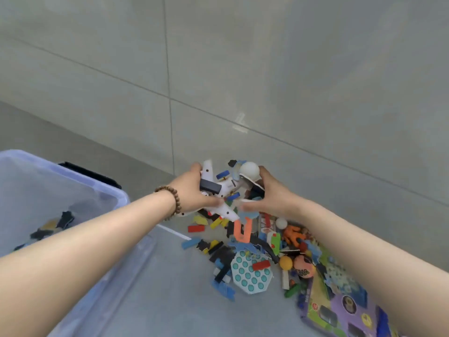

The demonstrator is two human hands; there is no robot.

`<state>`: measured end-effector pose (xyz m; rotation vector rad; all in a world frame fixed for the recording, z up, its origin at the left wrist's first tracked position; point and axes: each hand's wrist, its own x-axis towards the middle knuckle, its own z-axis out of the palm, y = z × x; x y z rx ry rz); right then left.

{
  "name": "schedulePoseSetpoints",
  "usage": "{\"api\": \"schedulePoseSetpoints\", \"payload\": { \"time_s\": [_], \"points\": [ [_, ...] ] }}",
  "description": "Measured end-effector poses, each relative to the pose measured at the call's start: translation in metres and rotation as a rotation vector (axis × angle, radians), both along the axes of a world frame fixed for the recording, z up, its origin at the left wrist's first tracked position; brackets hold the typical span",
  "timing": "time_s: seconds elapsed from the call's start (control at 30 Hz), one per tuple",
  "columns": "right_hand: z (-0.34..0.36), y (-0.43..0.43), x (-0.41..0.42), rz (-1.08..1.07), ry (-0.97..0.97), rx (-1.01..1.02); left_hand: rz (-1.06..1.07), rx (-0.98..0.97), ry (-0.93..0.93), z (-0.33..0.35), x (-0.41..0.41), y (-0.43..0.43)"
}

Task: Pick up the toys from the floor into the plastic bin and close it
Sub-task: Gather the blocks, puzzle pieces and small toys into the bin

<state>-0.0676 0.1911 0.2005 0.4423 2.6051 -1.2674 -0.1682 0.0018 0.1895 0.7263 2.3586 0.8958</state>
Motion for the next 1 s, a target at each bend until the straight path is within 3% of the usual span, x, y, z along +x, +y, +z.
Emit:
{"api": "schedulePoseSetpoints", "payload": {
  "time_s": [0.13,0.33,0.57,0.67,0.73,0.8,1.0],
  "points": [
    [0.062,-0.077,-0.01,0.08,0.09,-0.027,0.077,-0.002,0.075,0.069,0.001,-0.087],
    [0.095,-0.224,-0.053,0.26,0.173,-0.135,0.24,-0.085,0.123,0.124,-0.005,-0.243],
    [0.043,-0.35,-0.085,0.369,0.032,-0.16,0.398,-0.153,0.011,0.084,-0.01,-0.365],
    [0.016,-0.361,-0.083,0.465,-0.036,0.051,0.442,-0.155,-0.117,0.042,-0.003,-0.377],
    [0.011,-0.353,-0.079,0.514,-0.063,0.251,0.413,-0.268,-0.166,0.023,0.003,-0.381],
    [0.014,-0.337,-0.075,0.517,-0.056,0.33,0.378,-0.338,-0.138,0.017,0.006,-0.381],
    [0.058,-0.265,-0.052,0.481,0.002,0.4,0.252,-0.269,0.062,0.049,0.016,-0.343]
  ]
}}
